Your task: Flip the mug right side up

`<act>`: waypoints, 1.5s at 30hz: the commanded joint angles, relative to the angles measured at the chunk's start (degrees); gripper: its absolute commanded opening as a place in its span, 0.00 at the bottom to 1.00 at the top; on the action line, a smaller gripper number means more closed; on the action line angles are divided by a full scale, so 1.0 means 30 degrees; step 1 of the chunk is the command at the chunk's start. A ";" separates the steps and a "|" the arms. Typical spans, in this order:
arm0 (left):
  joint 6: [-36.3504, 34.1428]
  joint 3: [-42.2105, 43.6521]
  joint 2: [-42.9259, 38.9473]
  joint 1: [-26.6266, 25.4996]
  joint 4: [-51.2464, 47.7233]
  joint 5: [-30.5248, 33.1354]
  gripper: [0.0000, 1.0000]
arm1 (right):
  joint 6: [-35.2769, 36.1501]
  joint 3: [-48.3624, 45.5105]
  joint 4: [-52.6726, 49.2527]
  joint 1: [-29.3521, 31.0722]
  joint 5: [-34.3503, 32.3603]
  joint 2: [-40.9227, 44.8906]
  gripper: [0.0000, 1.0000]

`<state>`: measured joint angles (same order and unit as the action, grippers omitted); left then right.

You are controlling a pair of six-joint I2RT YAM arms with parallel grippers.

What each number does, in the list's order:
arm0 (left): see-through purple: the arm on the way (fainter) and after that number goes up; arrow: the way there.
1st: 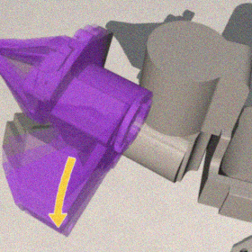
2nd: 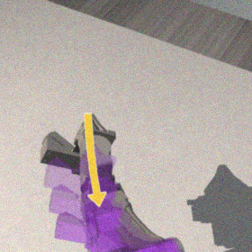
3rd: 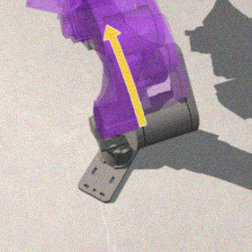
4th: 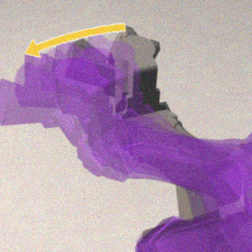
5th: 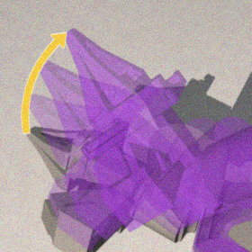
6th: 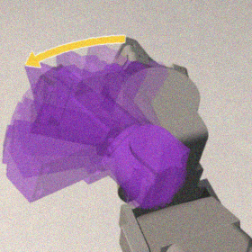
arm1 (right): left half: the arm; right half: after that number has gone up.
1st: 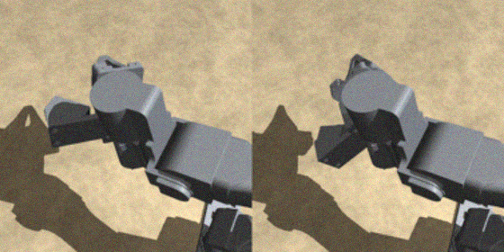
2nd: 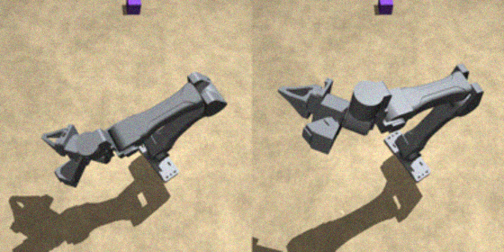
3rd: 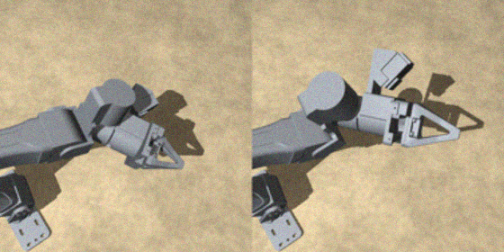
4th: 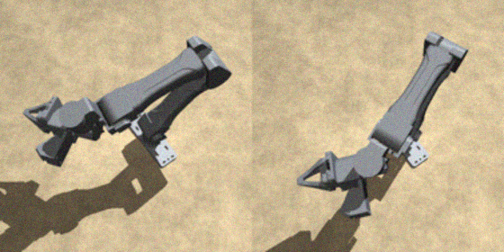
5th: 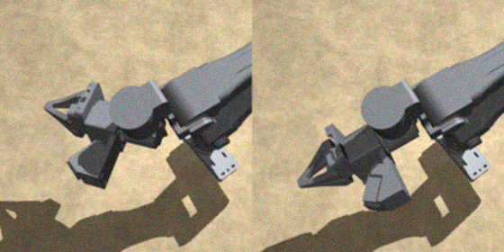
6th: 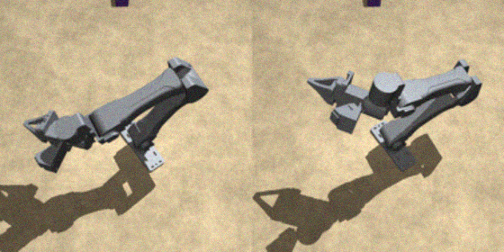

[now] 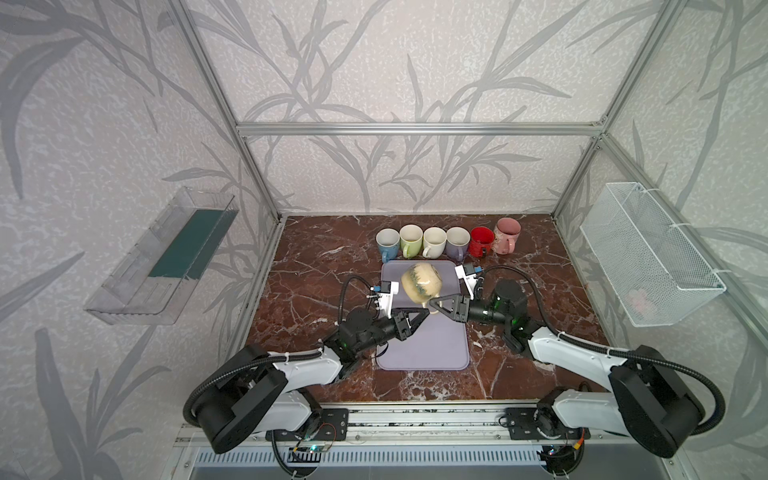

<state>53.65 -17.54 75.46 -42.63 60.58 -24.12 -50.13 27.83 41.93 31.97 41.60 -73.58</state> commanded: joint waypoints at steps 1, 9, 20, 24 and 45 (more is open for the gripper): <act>0.0258 -0.0712 0.0129 0.0119 0.1444 -0.0218 0.34 | 0.0229 0.0118 0.3029 0.0067 0.0633 0.0537 0.00; 0.0643 -0.1010 0.0928 0.0118 0.2380 -0.0281 0.27 | -0.0106 -0.0018 0.3814 0.0146 0.0860 0.0403 0.00; 0.1160 -0.1272 0.2031 0.0141 0.3830 -0.0572 0.26 | -0.0661 -0.0511 0.5697 0.0998 0.0663 -0.1074 0.00; 0.1286 -0.1319 0.2242 0.0148 0.4140 -0.0665 0.24 | -0.1094 -0.0636 0.6609 0.1034 0.0634 -0.1667 0.00; 0.0155 -0.0240 0.0586 0.0148 0.3116 0.0152 0.00 | 0.1210 -0.0039 0.2342 0.0572 0.0249 0.0060 0.28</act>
<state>57.39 -18.26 80.07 -41.95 66.46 -24.03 -47.66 25.56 48.49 33.85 40.45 -75.44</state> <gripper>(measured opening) 0.136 0.279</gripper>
